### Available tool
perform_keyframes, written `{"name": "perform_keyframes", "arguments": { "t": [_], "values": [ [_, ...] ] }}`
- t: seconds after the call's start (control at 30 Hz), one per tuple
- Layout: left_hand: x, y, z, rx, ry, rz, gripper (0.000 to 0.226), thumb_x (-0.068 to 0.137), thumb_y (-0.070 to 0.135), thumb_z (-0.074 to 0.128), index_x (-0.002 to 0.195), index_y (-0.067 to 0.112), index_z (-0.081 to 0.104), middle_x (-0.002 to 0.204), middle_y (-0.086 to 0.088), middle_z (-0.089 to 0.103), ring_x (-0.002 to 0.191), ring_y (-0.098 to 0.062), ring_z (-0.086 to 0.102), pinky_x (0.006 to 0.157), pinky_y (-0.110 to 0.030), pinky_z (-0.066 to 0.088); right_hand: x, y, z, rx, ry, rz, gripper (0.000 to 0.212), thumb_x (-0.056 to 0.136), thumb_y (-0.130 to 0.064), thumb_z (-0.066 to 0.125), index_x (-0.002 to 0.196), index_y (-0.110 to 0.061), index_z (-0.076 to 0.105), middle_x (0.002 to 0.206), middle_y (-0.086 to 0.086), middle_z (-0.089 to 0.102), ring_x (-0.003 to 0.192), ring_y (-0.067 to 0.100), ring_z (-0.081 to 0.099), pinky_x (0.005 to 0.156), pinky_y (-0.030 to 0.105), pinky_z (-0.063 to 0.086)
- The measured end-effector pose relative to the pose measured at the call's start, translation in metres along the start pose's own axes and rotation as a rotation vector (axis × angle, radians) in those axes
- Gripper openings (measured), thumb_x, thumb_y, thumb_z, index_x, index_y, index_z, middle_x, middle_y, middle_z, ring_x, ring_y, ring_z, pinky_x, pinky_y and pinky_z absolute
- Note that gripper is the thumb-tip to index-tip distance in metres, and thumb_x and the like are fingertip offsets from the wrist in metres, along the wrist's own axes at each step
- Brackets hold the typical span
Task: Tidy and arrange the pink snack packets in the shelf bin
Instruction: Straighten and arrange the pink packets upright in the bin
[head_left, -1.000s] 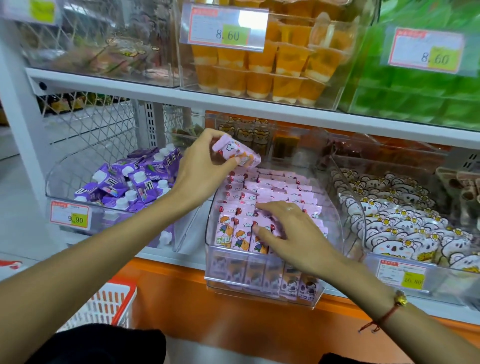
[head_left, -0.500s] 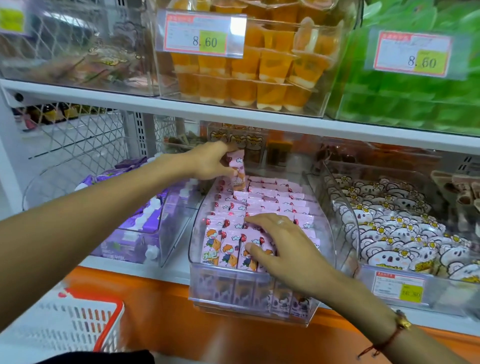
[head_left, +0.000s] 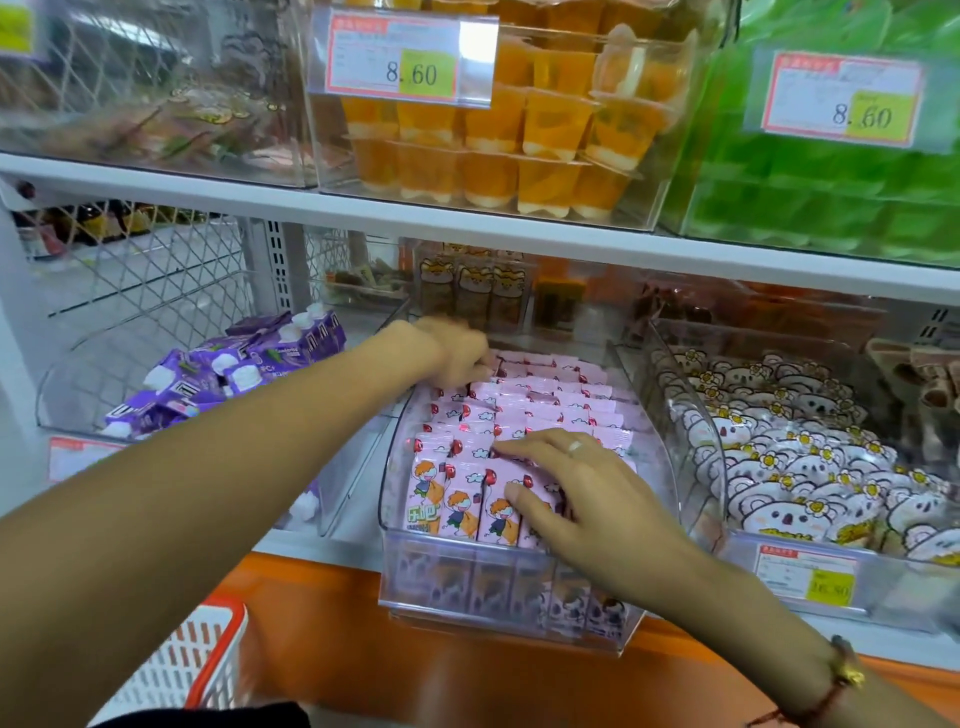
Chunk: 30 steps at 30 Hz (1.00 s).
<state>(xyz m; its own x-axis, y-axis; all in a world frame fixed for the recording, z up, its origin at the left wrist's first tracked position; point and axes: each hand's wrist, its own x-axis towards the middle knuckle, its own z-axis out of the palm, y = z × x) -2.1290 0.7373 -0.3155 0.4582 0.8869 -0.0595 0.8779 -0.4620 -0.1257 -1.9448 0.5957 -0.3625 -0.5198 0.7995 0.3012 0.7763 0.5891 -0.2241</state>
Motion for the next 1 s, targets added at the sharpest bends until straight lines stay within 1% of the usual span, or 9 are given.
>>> {"name": "perform_keyframes", "arguments": {
  "t": [0.1,0.27,0.47,0.57,0.67,0.8,0.87,0.93,1.0],
  "values": [
    [-0.007,-0.001,-0.006,0.023,0.099,0.018,0.035,0.1,0.036,0.041,0.13,0.026,0.057,0.118,0.0,0.065,0.096,-0.021,0.059,0.066,-0.028,0.039,-0.003,0.0,-0.002,-0.01,-0.036,-0.004,0.044,0.099,-0.045,0.037,0.142,-0.037,0.038,0.14,-0.013,0.045,0.123,0.006,0.04,0.099,0.023,0.029],
    [-0.018,0.01,0.003,0.027,0.139,0.072,0.029,0.097,0.033,0.05,0.12,0.02,0.062,0.115,0.0,0.066,0.091,-0.017,0.055,0.067,-0.027,0.033,-0.008,-0.007,-0.004,-0.027,0.029,-0.02,0.043,0.097,-0.049,0.04,0.136,-0.034,0.049,0.137,-0.012,0.046,0.126,0.006,0.037,0.096,0.02,0.029],
    [-0.019,0.016,0.003,-0.051,0.269,-0.062,0.019,0.094,0.028,0.056,0.109,0.022,0.067,0.112,0.001,0.068,0.101,-0.02,0.061,0.072,-0.03,0.041,-0.014,-0.015,-0.001,-0.046,-0.032,-0.003,0.05,0.096,-0.057,0.03,0.136,-0.032,0.047,0.132,-0.011,0.046,0.116,0.007,0.043,0.095,0.025,0.033],
    [-0.022,0.015,-0.005,-0.242,0.351,-0.177,0.022,0.096,0.03,0.053,0.113,0.021,0.065,0.111,-0.001,0.068,0.098,-0.022,0.061,0.08,-0.032,0.045,-0.015,-0.015,-0.002,-0.031,-0.036,0.0,0.05,0.097,-0.056,0.03,0.137,-0.032,0.046,0.131,-0.011,0.046,0.117,0.007,0.041,0.096,0.025,0.033],
    [-0.03,0.015,-0.009,-0.631,0.463,-0.295,0.028,0.098,0.032,0.051,0.117,0.015,0.063,0.104,-0.003,0.066,0.086,-0.019,0.06,0.08,-0.032,0.047,-0.015,-0.014,-0.001,-0.025,-0.032,-0.001,0.049,0.097,-0.055,0.031,0.137,-0.031,0.046,0.131,-0.011,0.046,0.116,0.007,0.042,0.096,0.025,0.034],
    [-0.055,0.022,-0.004,-1.157,0.684,-0.418,0.026,0.098,0.016,0.05,0.121,0.007,0.058,0.117,-0.013,0.065,0.103,-0.027,0.063,0.09,-0.04,0.052,-0.014,-0.012,-0.001,0.003,-0.029,0.003,0.048,0.096,-0.055,0.033,0.136,-0.032,0.047,0.133,-0.012,0.046,0.118,0.006,0.042,0.098,0.026,0.035],
    [-0.076,0.03,-0.001,-1.259,0.89,-0.425,0.016,0.098,0.013,0.05,0.112,0.011,0.057,0.113,-0.011,0.066,0.102,-0.023,0.063,0.085,-0.035,0.052,-0.013,-0.012,-0.001,0.034,-0.001,0.009,0.044,0.097,-0.052,0.037,0.134,-0.033,0.05,0.132,-0.013,0.049,0.118,0.004,0.044,0.096,0.023,0.035],
    [-0.096,0.042,0.001,-1.268,1.072,-0.378,0.01,0.098,0.015,0.051,0.106,0.014,0.057,0.106,-0.004,0.066,0.094,-0.007,0.062,0.081,-0.021,0.051,-0.011,-0.013,-0.004,0.137,0.091,0.06,0.039,0.096,-0.048,0.042,0.131,-0.034,0.051,0.128,-0.016,0.053,0.112,-0.002,0.046,0.09,0.02,0.037],
    [-0.112,0.055,-0.001,-1.265,1.149,-0.299,0.007,0.098,0.017,0.053,0.103,0.016,0.057,0.097,0.005,0.064,0.083,0.008,0.058,0.074,-0.009,0.045,-0.008,-0.015,-0.008,0.283,0.21,0.123,0.043,0.093,-0.051,0.043,0.133,-0.036,0.047,0.129,-0.018,0.051,0.107,-0.011,0.042,0.091,0.02,0.037]
  ]
}}
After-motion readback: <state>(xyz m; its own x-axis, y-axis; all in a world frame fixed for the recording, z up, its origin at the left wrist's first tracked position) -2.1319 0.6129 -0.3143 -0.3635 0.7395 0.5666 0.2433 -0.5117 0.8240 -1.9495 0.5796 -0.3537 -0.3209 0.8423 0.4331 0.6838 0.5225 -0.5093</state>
